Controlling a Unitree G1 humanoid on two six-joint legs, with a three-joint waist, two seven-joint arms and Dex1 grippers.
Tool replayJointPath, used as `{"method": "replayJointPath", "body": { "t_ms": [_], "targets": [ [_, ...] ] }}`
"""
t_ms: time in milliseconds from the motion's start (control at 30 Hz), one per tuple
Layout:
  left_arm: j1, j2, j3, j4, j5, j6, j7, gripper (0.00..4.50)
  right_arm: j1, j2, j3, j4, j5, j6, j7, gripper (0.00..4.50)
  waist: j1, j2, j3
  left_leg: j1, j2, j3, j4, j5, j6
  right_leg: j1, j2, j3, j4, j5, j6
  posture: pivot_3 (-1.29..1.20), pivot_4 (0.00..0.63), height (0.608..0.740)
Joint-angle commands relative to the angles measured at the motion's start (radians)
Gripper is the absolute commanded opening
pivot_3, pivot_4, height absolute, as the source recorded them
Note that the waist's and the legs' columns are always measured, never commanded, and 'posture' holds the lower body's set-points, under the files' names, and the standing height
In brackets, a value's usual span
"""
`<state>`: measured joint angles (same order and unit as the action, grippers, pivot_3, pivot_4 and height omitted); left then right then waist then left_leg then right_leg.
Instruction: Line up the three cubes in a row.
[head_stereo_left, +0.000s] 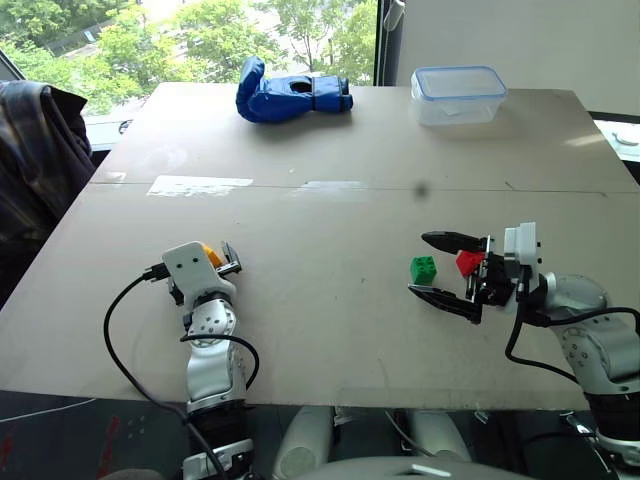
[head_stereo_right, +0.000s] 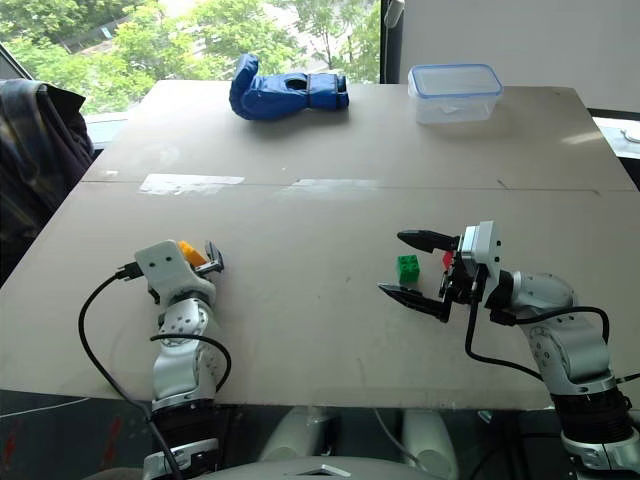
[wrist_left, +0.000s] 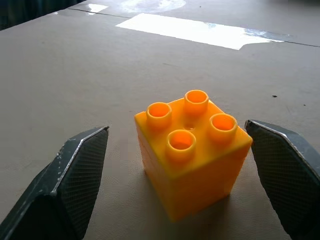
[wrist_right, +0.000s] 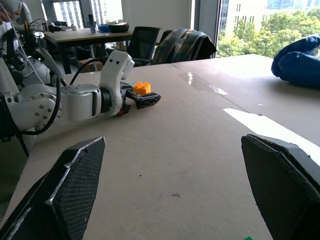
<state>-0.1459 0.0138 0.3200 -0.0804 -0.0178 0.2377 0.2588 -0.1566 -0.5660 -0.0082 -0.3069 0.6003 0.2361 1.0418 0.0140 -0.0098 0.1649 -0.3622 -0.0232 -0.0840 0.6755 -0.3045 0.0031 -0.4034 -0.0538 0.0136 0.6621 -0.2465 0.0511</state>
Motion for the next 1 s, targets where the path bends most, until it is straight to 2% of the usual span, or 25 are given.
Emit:
{"method": "replayJointPath", "body": {
  "t_ms": [33,133,233,333,467,667,767,1000],
  "targets": [
    [0.004,-0.009,0.001,0.011,0.006,0.006,0.029,3.4,0.002,-0.006,-0.017,-0.043,0.006,-0.015,0.005,4.5,0.0,0.0,0.0,0.0,0.0,0.0,0.0,0.0,0.0,0.0,0.0,0.0,0.0,0.0,0.0,0.0,0.15,0.74],
    [0.004,-0.015,0.004,0.016,0.006,0.016,0.053,2.02,0.003,-0.007,-0.018,-0.043,0.004,-0.017,0.006,4.5,0.0,0.0,0.0,0.0,0.0,0.0,0.0,0.0,0.0,0.0,0.0,0.0,0.0,0.0,0.0,0.0,0.15,0.74],
    [0.001,-0.014,0.005,0.02,-0.001,0.013,0.057,1.33,0.002,-0.007,-0.019,-0.044,0.004,-0.016,0.005,4.5,0.0,0.0,0.0,0.0,0.0,0.0,0.0,0.0,0.0,0.0,0.0,0.0,0.0,0.0,0.0,0.0,0.15,0.74],
    [-0.013,0.004,0.0,0.036,-0.014,0.005,0.03,1.33,0.003,-0.008,-0.02,-0.045,0.003,-0.016,0.002,4.5,0.0,0.0,0.0,0.0,0.0,0.0,0.0,0.0,0.0,0.0,0.0,0.0,0.0,0.0,0.0,0.0,0.15,0.74],
    [-0.049,0.069,-0.067,0.079,-0.062,-0.043,-0.159,1.33,0.013,-0.016,-0.035,-0.048,0.005,-0.012,-0.006,4.5,0.002,0.0,0.0,0.0,-0.001,-0.001,0.0,0.0,0.0,0.0,0.0,-0.001,0.001,0.0,0.0,0.0,0.15,0.74],
    [-0.156,0.249,-0.282,0.191,-0.175,-0.159,-0.77,1.33,0.068,-0.056,-0.112,-0.025,0.01,-0.016,-0.009,4.5,0.0,0.0,0.0,-0.002,-0.003,-0.001,0.0,0.001,-0.002,0.0,0.0,-0.002,-0.001,0.0,0.0,0.0,0.15,0.74],
    [-0.222,0.279,-0.354,0.23,-0.287,-0.144,-1.063,1.33,0.099,-0.07,-0.142,-0.017,0.008,-0.023,-0.007,4.5,-0.002,0.0,0.0,-0.002,-0.002,-0.001,0.0,0.001,-0.002,0.0,0.0,-0.002,-0.001,0.0,0.0,0.0,0.15,0.74],
    [-0.432,0.36,-0.603,0.486,-0.202,-0.317,-1.587,1.33,0.232,-0.089,-0.217,-0.059,0.005,-0.031,-0.016,4.5,-0.023,0.001,0.0,-0.001,-0.002,0.001,-0.001,0.0,0.001,0.0,0.002,-0.001,-0.001,0.0,0.0,0.0,0.15,0.74]
  ]
}}
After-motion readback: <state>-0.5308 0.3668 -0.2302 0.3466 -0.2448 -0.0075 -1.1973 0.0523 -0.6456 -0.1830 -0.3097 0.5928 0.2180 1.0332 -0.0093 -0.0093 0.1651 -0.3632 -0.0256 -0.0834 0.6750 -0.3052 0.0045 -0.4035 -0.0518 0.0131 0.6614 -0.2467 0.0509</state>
